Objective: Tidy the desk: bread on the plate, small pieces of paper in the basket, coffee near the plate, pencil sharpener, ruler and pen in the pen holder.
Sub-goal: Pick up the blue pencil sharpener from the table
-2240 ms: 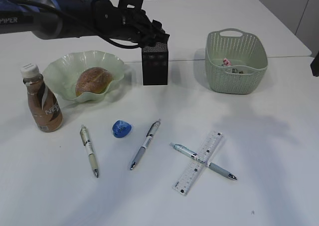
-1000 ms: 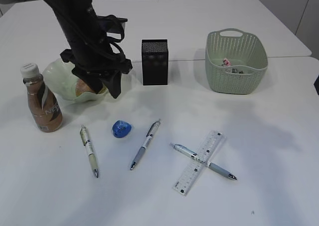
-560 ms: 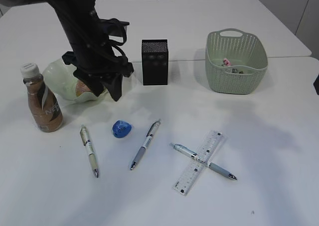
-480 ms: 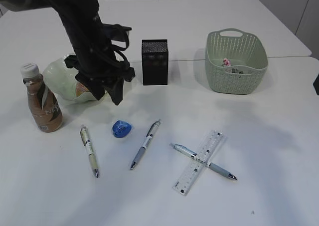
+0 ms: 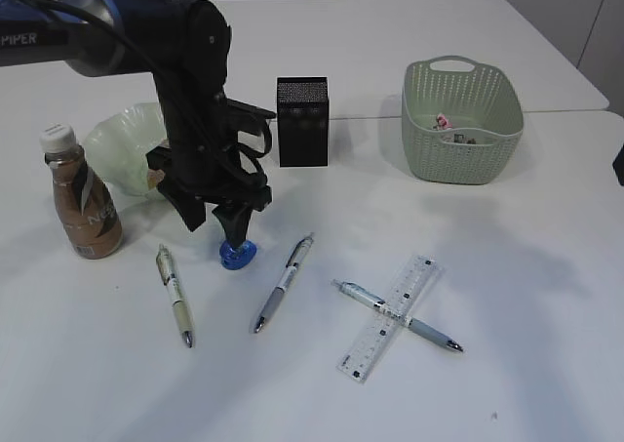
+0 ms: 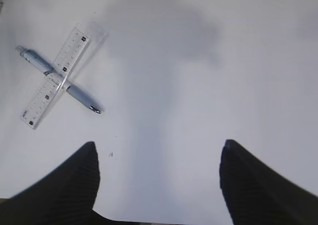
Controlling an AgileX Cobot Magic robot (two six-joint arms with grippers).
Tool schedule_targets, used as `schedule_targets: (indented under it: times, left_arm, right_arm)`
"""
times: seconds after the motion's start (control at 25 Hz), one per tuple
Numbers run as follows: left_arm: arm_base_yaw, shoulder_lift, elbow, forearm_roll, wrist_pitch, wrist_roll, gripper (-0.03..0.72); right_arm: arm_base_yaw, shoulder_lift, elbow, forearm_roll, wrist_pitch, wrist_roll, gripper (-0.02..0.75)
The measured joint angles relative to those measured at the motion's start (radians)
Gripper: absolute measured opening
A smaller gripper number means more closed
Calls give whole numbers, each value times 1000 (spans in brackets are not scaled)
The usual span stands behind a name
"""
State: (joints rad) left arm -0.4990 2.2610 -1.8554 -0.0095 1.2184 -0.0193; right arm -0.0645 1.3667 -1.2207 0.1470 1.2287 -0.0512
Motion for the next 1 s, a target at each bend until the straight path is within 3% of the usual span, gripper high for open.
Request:
schedule_targets:
  times: [1.0]
  left_arm:
    - [-4, 60, -2, -36, -66, 138, 473]
  right_arm:
    - [0, 0, 0, 2, -16, 2, 585]
